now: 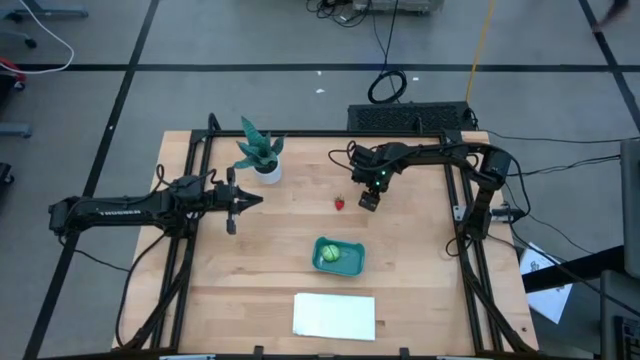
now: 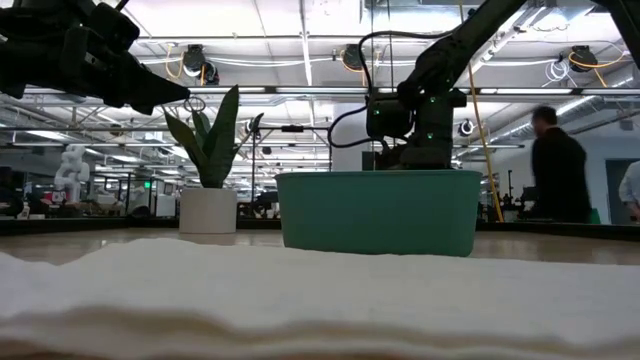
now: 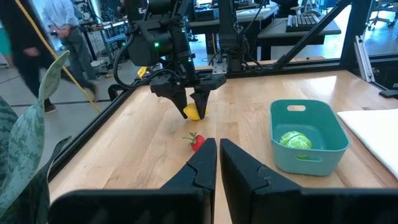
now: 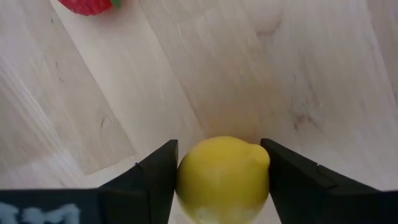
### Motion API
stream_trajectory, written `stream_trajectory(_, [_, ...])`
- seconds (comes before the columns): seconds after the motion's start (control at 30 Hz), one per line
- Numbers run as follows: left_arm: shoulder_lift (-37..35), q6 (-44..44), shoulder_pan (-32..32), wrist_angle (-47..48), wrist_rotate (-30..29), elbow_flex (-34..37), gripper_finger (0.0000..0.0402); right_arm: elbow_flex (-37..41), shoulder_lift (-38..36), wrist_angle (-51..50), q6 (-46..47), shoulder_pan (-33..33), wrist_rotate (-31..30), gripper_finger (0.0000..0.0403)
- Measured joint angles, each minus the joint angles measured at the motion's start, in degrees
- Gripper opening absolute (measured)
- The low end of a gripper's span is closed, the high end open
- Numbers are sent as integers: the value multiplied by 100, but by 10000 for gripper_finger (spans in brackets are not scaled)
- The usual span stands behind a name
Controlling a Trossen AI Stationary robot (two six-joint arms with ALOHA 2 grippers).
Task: Pick and placing Produce into tupperware
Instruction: Put the lemon into the bin
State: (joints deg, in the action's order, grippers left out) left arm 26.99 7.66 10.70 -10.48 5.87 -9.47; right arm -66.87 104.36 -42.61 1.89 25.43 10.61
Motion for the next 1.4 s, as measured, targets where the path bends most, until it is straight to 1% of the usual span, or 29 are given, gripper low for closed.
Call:
stream_trajectory(0.13, [0, 0, 0, 0, 0, 0, 26, -214, 0, -268, 0, 0, -2, 210])
stream_trajectory(0.33, [0, 0, 0, 0, 0, 0, 26, -742, 0, -597, -15, 0, -2, 201])
stream_trajectory(0.53, [2, 1, 0, 0, 0, 0, 26, -1244, 0, -1041, -57, -2, 0, 207])
stream_trajectory(0.73, [0, 2, 0, 0, 0, 0, 26, -1797, 0, -1592, -100, -11, 0, 202])
stream_trajectory(1.07, [1, 2, 0, -1, 0, 0, 26, -2649, 0, -2066, -197, -225, 2, 203])
stream_trajectory(1.4, [2, 0, 0, -2, 0, 0, 26, -3155, 0, -2722, -157, -236, 2, 203])
